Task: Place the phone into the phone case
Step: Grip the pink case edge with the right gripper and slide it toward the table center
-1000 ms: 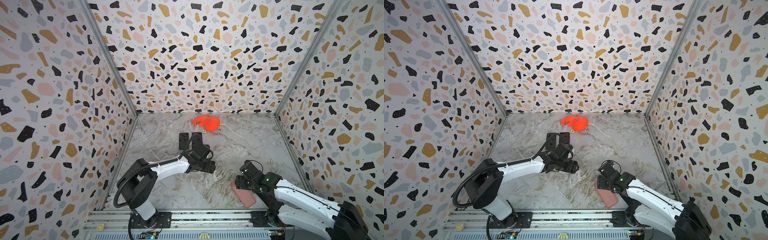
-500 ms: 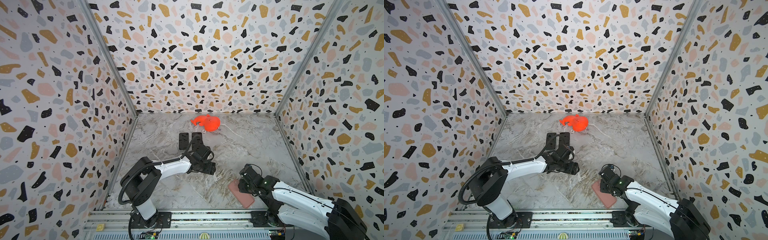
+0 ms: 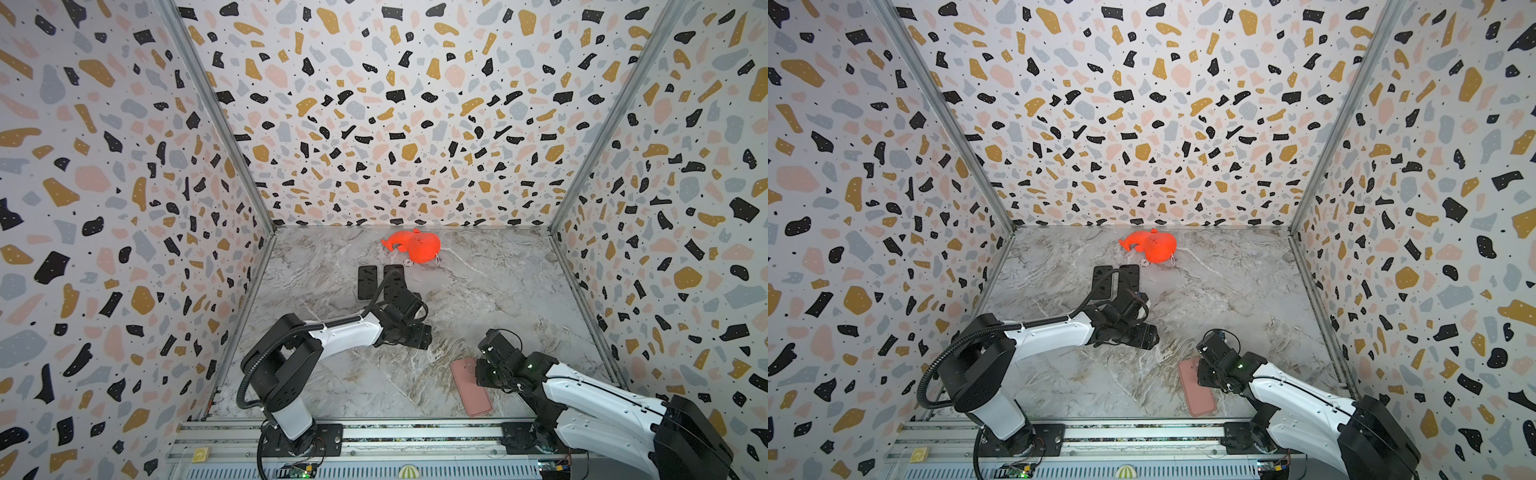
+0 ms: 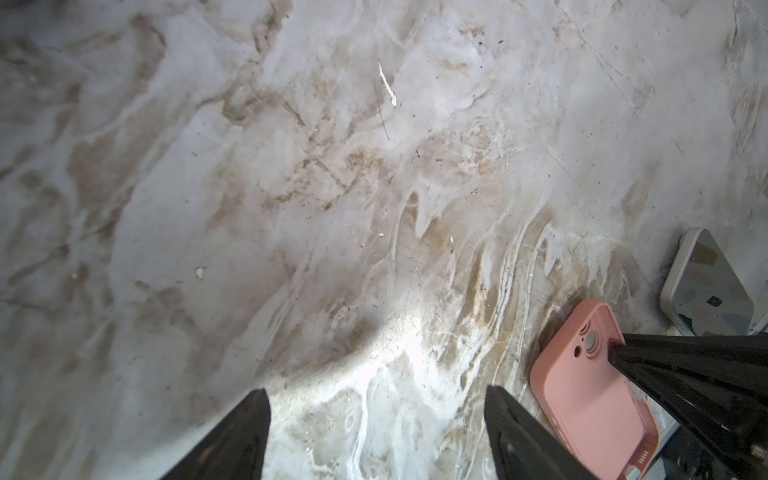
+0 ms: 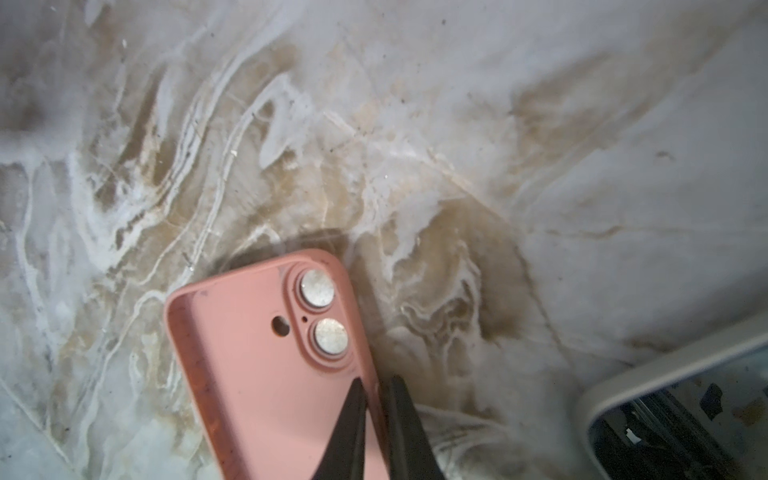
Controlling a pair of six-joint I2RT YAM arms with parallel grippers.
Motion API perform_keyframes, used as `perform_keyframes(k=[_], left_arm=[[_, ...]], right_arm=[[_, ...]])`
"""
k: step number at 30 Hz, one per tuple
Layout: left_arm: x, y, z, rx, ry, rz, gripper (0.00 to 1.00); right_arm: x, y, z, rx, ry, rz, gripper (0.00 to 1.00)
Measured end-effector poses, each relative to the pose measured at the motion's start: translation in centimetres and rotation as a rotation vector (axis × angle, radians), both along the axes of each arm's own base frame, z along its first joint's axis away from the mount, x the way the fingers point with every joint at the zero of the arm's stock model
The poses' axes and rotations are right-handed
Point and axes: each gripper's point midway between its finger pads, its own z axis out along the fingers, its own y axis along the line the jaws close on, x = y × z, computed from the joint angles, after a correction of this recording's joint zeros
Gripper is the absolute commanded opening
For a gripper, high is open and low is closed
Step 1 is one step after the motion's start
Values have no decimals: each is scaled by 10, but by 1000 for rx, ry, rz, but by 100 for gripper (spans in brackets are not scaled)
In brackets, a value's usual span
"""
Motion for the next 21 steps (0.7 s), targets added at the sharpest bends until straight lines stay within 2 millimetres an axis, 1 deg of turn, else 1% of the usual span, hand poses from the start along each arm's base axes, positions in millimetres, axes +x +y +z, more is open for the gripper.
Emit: perform_keyframes(k=[2, 6, 12, 16, 21], left_arm=[[0, 0, 0, 0, 0, 0, 81], [2, 2, 1, -1, -1, 6, 81], [7, 6, 14, -31, -30, 22, 81], [5, 14, 17, -40, -41, 32, 81], [1, 28, 10, -27, -30, 49, 81]], right_arm=[[0, 2, 0, 6, 3, 3, 8], [1, 6, 0, 18, 9, 6, 6], [4, 14, 0, 50, 13, 2, 5], [3, 16, 1, 60, 17, -6, 4], [-1, 21, 1, 76, 31, -5, 4]])
